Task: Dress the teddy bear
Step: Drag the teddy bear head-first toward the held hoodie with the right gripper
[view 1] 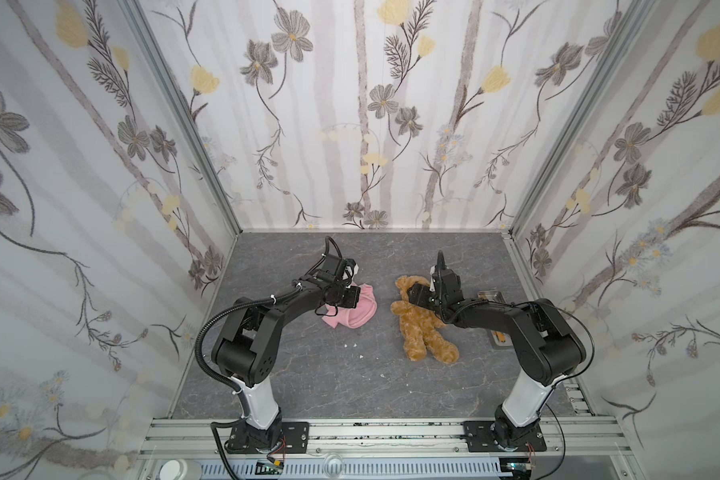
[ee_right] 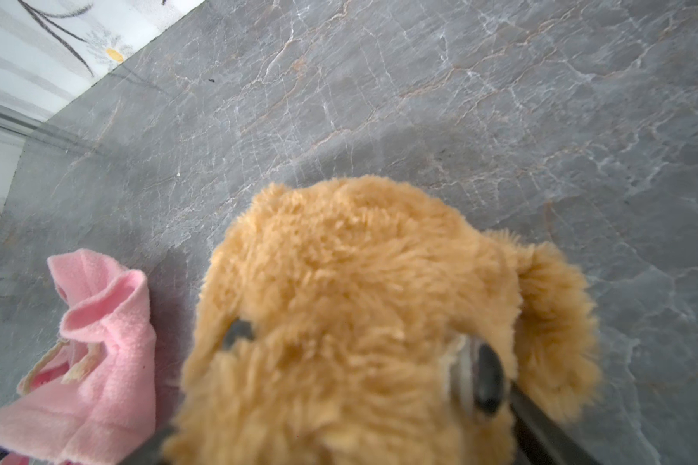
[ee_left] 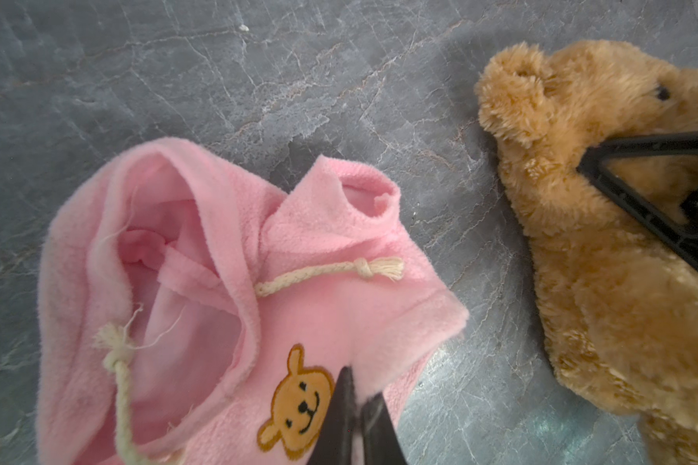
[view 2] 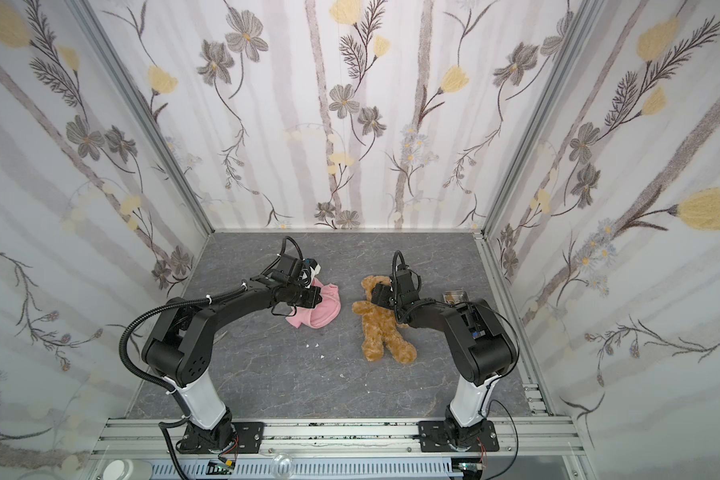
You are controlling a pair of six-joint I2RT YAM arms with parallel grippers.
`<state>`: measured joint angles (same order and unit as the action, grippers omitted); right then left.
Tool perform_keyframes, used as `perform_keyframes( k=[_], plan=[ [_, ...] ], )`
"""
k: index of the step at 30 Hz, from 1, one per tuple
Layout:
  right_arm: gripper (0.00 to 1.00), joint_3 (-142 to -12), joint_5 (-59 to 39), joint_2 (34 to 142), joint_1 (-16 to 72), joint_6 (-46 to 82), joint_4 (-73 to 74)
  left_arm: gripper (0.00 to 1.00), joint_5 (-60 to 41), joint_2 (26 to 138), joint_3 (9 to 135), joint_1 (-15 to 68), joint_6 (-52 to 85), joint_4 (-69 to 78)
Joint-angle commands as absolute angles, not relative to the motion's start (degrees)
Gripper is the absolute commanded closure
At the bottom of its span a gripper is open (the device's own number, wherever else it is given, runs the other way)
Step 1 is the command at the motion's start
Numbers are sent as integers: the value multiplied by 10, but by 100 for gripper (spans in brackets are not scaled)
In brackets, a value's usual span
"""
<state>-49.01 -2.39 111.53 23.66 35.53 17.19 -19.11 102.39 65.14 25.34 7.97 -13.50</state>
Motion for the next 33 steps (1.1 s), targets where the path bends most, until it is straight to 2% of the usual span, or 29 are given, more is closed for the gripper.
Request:
perform_keyframes(
  k=[1, 3, 5, 9, 14, 21, 33],
  plan=[
    [47, -495, -17, 1125, 237, 326, 197, 100, -195, 1028, 657, 254, 93, -124],
    [61, -485, -21, 1107, 237, 289, 197, 100, -192, 1028, 658, 254, 106, -123],
    [70, -462, -32, 1074, 238, 254, 193, 100, -190, 1025, 658, 254, 120, -120],
    [78, -372, -93, 969, 254, 218, 191, 100, -194, 1010, 646, 254, 143, -104],
    [80, -308, -133, 863, 353, 184, 201, 100, -224, 991, 630, 255, 187, -77],
    [82, -309, -161, 876, 422, 178, 269, 100, -231, 973, 613, 270, 213, -67],
    [86, -394, 3, 985, 466, 221, 215, 100, -242, 973, 610, 282, 215, -66]
  ],
)
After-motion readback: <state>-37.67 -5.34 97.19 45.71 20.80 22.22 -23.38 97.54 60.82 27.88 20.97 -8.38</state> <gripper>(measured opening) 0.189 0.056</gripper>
